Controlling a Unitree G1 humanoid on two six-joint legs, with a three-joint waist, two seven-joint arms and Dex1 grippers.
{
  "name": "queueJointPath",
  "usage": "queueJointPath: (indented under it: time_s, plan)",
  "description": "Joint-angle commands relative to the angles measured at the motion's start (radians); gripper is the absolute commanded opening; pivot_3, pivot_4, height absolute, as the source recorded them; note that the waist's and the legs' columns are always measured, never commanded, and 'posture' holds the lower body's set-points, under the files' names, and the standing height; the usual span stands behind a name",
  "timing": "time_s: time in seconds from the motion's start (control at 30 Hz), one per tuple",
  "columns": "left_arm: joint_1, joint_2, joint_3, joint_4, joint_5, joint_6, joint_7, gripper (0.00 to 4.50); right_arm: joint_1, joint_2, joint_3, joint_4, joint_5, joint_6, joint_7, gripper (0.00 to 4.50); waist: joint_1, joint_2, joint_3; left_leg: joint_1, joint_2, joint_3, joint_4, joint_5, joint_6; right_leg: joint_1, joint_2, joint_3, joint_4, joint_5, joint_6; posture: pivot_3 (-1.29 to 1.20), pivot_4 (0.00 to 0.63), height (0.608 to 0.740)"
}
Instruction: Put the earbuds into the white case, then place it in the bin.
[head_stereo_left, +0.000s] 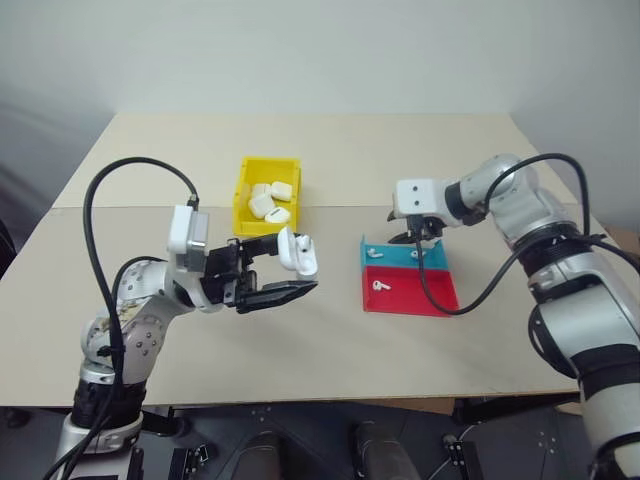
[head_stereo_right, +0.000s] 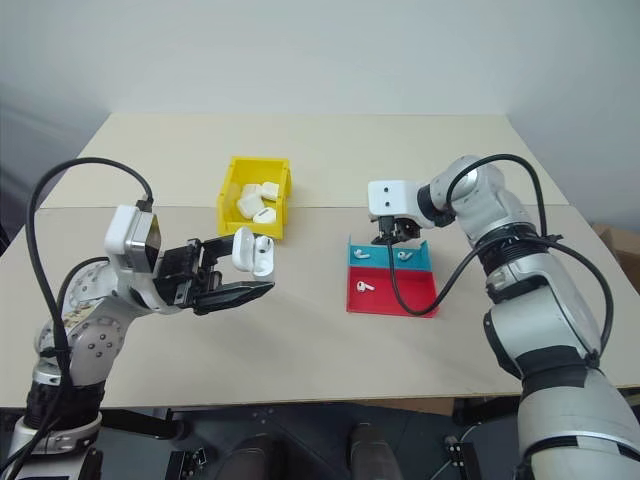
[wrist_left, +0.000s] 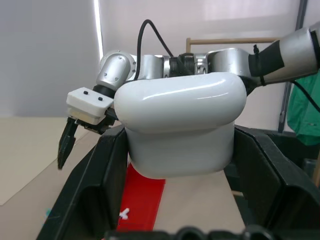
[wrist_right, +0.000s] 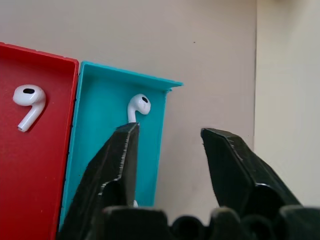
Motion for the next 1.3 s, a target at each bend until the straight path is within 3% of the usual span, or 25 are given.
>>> queueJointPath:
  time_s: [0.03, 0.73, 0.83, 0.97, 1.13, 1.3]
  plan:
    - [-0.002, 0.016, 0.044, -0.046, -0.033, 0.005, 0.027, 2.88, -0.040, 0.035, -0.033, 0.072, -0.036, -0.038, -0.045, 2.40, 0.000, 0.000, 0.000, 0.000, 0.000, 0.000, 0.000, 0.000, 0.000, 0.000, 0.000, 0.000, 0.000, 0.000, 0.000, 0.00, 0.150, 0.740]
    - [0.027, 0.063, 0.073, -0.114, -0.064, 0.025, 0.056, 2.88, -0.057, 0.180, -0.032, 0.268, -0.196, -0.042, -0.140, 2.40, -0.007, 0.002, 0.001, 0.001, 0.000, 0.000, 0.000, 0.001, -0.002, 0.000, 0.000, 0.000, 0.002, 0.001, -0.001, 0.00, 0.150, 0.740]
    - [0.033, 0.063, 0.076, -0.121, -0.066, 0.025, 0.061, 2.88, -0.054, 0.184, -0.037, 0.274, -0.201, -0.037, -0.130, 1.90, -0.007, 0.002, 0.001, 0.002, 0.000, 0.000, 0.000, 0.001, -0.002, 0.001, 0.000, 0.000, 0.003, 0.001, -0.001, 0.00, 0.150, 0.740]
    - [0.033, 0.066, 0.074, -0.124, -0.068, 0.024, 0.066, 2.88, -0.053, 0.189, -0.046, 0.277, -0.209, -0.031, -0.103, 0.70, -0.007, 0.002, 0.001, 0.003, 0.000, 0.000, 0.000, 0.002, -0.003, 0.001, 0.000, 0.000, 0.004, 0.001, -0.002, 0.00, 0.150, 0.740]
    - [0.023, 0.069, 0.069, -0.120, -0.074, 0.024, 0.059, 2.88, -0.050, 0.188, -0.082, 0.268, -0.190, -0.004, -0.107, 0.69, -0.007, 0.002, 0.001, 0.003, 0.000, 0.000, 0.000, 0.002, -0.004, 0.001, 0.000, 0.000, 0.005, 0.001, -0.002, 0.00, 0.150, 0.740]
    - [-0.013, 0.060, 0.047, -0.095, -0.083, 0.031, 0.041, 2.88, -0.077, 0.138, -0.200, 0.219, -0.094, 0.050, -0.062, 0.69, -0.005, 0.002, 0.001, 0.002, 0.000, 0.000, 0.000, 0.002, -0.004, 0.000, 0.000, 0.000, 0.004, 0.001, -0.002, 0.00, 0.150, 0.740]
